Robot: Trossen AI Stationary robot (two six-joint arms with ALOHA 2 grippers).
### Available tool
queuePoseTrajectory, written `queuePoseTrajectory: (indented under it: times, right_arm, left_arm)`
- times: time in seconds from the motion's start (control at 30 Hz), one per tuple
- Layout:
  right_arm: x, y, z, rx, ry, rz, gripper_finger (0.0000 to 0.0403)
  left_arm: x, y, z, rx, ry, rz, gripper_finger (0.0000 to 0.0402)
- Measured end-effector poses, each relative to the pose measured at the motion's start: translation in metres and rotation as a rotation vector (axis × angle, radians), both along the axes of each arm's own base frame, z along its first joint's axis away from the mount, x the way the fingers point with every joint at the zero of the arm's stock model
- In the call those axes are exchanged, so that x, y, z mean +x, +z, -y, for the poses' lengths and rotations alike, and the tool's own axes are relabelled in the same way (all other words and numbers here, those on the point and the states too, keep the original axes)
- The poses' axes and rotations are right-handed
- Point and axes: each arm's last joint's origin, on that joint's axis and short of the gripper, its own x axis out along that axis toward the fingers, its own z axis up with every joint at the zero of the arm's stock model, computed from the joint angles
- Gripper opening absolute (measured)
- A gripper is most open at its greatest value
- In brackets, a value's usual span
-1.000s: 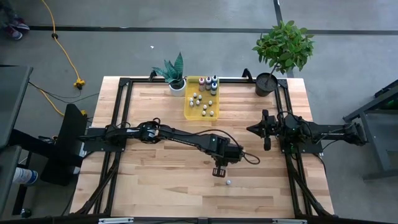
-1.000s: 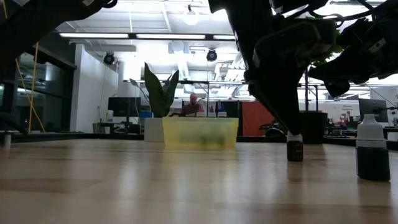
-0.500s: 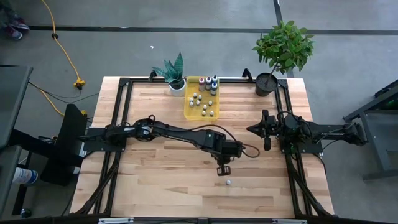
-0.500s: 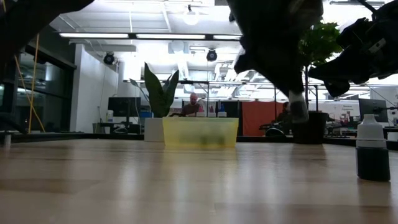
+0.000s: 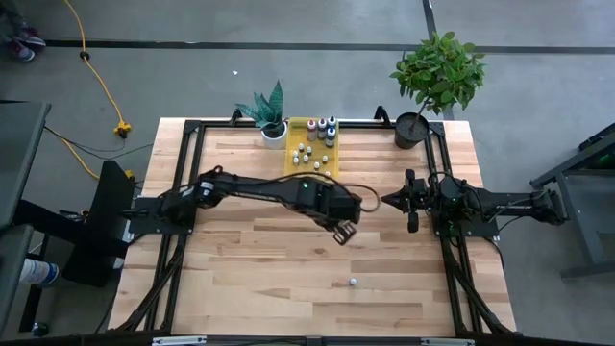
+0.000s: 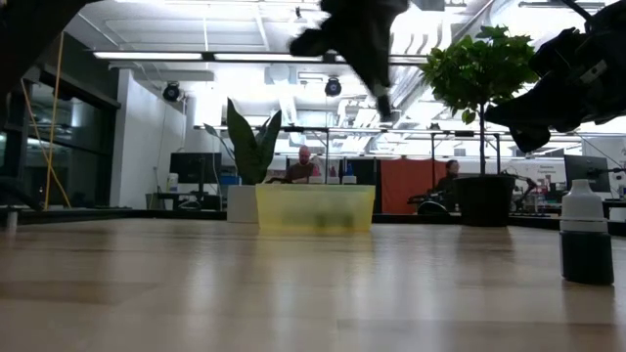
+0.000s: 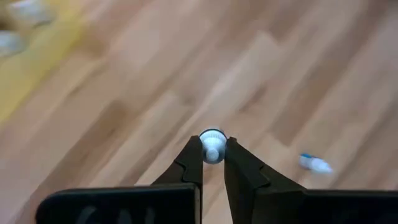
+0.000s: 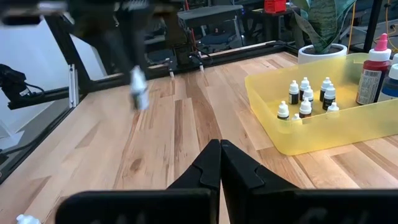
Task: Pick & Place food coloring
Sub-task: Put the small brown food coloring bottle into the yellow bin
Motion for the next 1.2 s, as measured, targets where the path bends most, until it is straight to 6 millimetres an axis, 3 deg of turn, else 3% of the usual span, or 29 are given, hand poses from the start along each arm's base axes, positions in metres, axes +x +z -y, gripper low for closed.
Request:
queuePoseTrajectory:
  times: [0.2, 0.43, 0.97, 1.2]
  right_arm:
    - [0.0, 0.0, 0.0, 0.0, 0.0, 0.0, 0.0]
    - [0.0, 0.0, 0.0, 0.0, 0.0, 0.0, 0.0]
    - [0.0, 0.0, 0.0, 0.0, 0.0, 0.001, 0.0]
    - [0.0, 0.0, 0.0, 0.0, 0.0, 0.0, 0.0]
  left_arm:
    - [-0.023, 0.019, -0.018, 0.052, 0.232, -0.048, 0.0023]
    - [-0.029, 0.02, -0.062, 0.085, 0.356, -0.112, 0.0023]
    - [-0.039, 0.02, -0.161, 0.23, 0.199, -0.212, 0.0023]
    - [-0.034, 0.015, -0.196, 0.277, 0.026, -0.161, 0.0024]
